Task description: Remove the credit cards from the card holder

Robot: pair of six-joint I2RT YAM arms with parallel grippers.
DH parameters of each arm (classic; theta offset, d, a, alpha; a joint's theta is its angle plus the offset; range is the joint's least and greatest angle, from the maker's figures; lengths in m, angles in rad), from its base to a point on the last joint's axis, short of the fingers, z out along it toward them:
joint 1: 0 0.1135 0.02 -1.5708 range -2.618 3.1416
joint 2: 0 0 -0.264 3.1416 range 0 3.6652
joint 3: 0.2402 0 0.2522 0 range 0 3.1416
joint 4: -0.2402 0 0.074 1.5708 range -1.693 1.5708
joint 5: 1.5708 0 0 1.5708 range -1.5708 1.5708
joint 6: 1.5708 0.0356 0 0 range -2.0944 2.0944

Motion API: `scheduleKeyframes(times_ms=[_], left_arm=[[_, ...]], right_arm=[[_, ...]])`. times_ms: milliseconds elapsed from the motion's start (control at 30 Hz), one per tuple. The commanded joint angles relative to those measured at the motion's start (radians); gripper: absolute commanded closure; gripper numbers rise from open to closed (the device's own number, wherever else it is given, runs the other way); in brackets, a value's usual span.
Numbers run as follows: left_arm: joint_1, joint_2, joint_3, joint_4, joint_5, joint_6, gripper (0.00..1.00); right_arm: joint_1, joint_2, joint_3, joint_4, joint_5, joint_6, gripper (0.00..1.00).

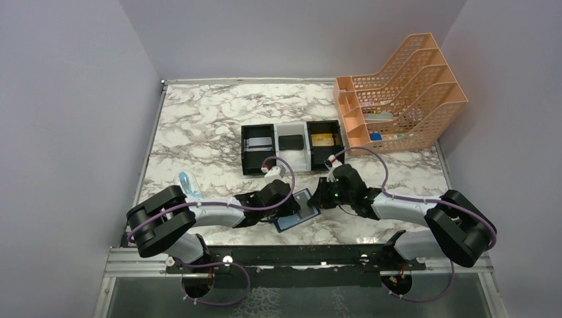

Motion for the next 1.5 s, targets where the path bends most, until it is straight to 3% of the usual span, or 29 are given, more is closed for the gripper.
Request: scheduleKeyframes(times_ms=[0, 533, 833, 1300, 1467], left_arm=[[-0.009, 0.000, -0.023, 0.016, -0.049, -0.035, 0.72], [-0.019, -0.028, -0.046, 0.058, -0.064, -0.016, 0.81], [-0.018, -0.043, -0.068, 0.037, -0.058, 0.014, 1.00], [-0.019, -0.120, -0.097, -0.038, -0.089, 0.019, 1.00], [-0.019, -0.101, -0.099, 0.045, -0.039, 0.004, 0.80]], right_arm=[[0.001, 0.016, -0.041, -0.053, -0.026, 0.009, 0.84], [0.001, 0.002, -0.100, 0.002, -0.070, 0.087, 0.84], [0.000, 0.005, -0.126, 0.021, -0.063, 0.103, 0.84], [0.001, -0.003, -0.098, -0.009, -0.051, 0.082, 0.84], [0.000, -0.002, -0.090, -0.008, -0.067, 0.076, 0.84]])
